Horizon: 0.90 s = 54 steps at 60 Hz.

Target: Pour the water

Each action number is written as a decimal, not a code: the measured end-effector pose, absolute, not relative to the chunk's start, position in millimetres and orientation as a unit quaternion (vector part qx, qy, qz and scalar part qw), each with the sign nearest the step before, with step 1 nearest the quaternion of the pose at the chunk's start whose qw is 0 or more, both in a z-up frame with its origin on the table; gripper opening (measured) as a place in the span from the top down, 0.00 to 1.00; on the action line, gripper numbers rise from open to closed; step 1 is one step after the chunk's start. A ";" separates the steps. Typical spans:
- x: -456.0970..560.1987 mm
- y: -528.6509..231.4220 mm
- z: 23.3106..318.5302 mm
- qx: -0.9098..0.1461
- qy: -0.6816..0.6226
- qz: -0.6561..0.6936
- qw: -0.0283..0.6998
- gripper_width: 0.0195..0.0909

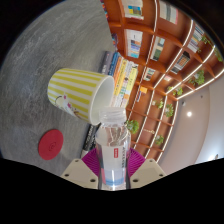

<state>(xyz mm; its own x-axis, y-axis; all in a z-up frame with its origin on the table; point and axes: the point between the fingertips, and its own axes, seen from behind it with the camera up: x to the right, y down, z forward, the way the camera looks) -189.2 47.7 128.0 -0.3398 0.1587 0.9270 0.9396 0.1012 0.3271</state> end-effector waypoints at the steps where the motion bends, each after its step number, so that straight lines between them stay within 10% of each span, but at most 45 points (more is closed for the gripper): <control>1: -189.9 47.8 128.3 -0.430 -0.638 -0.514 0.380 0.79; 28: -182.4 17.3 161.6 -0.707 -0.371 -0.191 0.571 0.77; 54: -162.7 38.1 102.9 -0.792 -0.121 0.063 0.596 0.77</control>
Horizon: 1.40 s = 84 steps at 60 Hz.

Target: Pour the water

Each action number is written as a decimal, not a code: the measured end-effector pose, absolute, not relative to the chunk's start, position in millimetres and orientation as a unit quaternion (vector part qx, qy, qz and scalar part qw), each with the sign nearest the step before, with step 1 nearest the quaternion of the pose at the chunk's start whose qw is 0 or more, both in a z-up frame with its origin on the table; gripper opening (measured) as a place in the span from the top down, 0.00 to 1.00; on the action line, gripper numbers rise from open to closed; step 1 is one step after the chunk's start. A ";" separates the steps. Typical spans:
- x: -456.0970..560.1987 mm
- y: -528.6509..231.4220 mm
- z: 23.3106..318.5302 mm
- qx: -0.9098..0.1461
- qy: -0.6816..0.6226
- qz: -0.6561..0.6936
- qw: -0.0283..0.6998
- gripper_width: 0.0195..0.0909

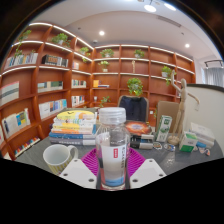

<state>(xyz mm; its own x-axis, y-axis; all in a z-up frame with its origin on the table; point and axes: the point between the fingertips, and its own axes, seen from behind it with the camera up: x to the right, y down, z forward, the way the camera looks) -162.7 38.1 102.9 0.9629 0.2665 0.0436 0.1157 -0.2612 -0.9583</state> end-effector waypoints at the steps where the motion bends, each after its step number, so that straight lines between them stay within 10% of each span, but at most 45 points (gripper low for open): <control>1: -162.3 38.3 100.4 -0.792 -0.116 0.067 0.596 0.77; 21: -158.3 40.3 92.2 -0.772 -0.096 0.070 0.624 0.73; 28: -155.2 39.7 91.6 -0.777 -0.091 0.070 0.619 0.53; 32: -150.3 38.8 84.5 -0.786 -0.097 0.059 0.607 0.19; 36: -152.3 32.9 81.2 -0.793 -0.100 0.074 0.596 0.06; 53: -135.4 -43.3 88.5 -0.821 -0.122 0.064 0.555 0.04; 84: -14.0 -62.8 228.6 -0.812 -0.009 0.006 0.584 0.04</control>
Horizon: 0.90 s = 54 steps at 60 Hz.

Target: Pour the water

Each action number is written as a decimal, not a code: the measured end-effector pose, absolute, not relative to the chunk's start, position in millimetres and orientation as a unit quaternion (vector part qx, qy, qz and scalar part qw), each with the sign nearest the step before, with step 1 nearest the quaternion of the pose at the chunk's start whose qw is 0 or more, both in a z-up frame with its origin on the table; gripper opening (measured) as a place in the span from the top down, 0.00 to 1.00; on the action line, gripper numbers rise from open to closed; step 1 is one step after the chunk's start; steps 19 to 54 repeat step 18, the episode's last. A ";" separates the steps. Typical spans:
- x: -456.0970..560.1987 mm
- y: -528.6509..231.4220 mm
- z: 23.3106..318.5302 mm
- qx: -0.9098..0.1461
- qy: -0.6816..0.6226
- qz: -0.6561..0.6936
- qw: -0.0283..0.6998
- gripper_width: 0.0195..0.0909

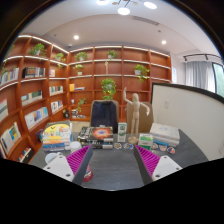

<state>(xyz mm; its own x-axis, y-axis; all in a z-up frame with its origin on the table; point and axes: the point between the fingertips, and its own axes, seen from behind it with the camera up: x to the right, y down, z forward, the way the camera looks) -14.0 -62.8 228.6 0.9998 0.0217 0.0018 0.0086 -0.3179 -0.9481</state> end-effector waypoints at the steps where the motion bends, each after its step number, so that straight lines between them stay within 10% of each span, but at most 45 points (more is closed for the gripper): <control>1: -10.5 -62.1 229.8 -0.811 -0.007 0.005 0.585 0.04; 54: 16.4 -68.2 240.3 -0.811 0.038 0.010 0.584 0.05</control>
